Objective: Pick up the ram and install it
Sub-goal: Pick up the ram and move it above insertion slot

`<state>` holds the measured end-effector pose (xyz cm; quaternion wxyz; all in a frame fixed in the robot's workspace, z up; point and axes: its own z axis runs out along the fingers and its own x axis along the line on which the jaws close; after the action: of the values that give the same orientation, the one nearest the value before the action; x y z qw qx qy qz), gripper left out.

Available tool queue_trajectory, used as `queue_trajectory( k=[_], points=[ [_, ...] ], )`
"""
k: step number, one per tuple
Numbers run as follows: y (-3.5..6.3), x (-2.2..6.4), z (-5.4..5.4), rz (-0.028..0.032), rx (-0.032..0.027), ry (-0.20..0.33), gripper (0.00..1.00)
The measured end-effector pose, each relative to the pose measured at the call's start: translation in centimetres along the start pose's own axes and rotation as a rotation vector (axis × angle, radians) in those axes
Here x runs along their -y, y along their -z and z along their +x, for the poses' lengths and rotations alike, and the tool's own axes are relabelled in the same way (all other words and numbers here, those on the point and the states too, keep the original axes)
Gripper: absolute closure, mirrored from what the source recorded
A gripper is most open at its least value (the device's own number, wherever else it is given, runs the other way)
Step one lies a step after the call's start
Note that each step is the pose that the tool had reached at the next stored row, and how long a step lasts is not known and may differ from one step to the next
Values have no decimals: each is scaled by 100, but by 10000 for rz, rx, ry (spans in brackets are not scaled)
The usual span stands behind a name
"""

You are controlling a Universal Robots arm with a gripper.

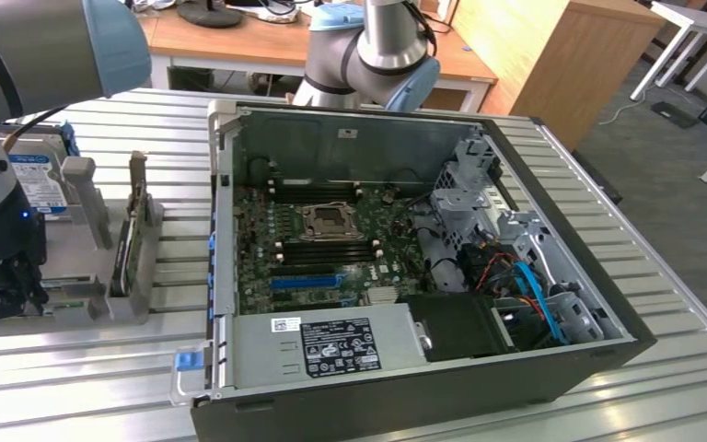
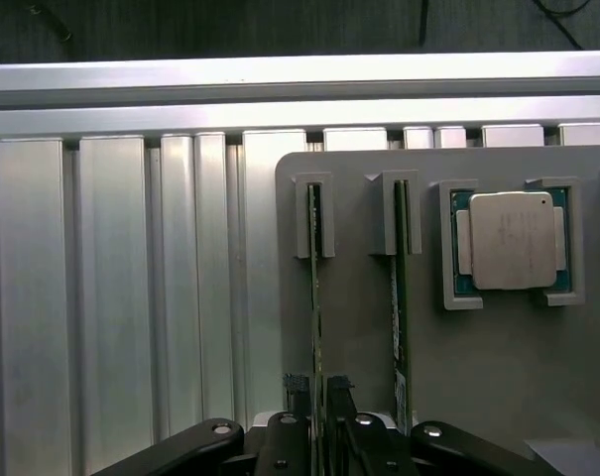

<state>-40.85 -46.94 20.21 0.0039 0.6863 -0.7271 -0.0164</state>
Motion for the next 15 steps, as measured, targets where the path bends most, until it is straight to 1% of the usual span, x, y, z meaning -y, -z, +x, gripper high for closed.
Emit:
queue_trajectory(
  k=[15],
  points=[
    [1, 1, 0, -1, -2, 0, 79]
  ],
)
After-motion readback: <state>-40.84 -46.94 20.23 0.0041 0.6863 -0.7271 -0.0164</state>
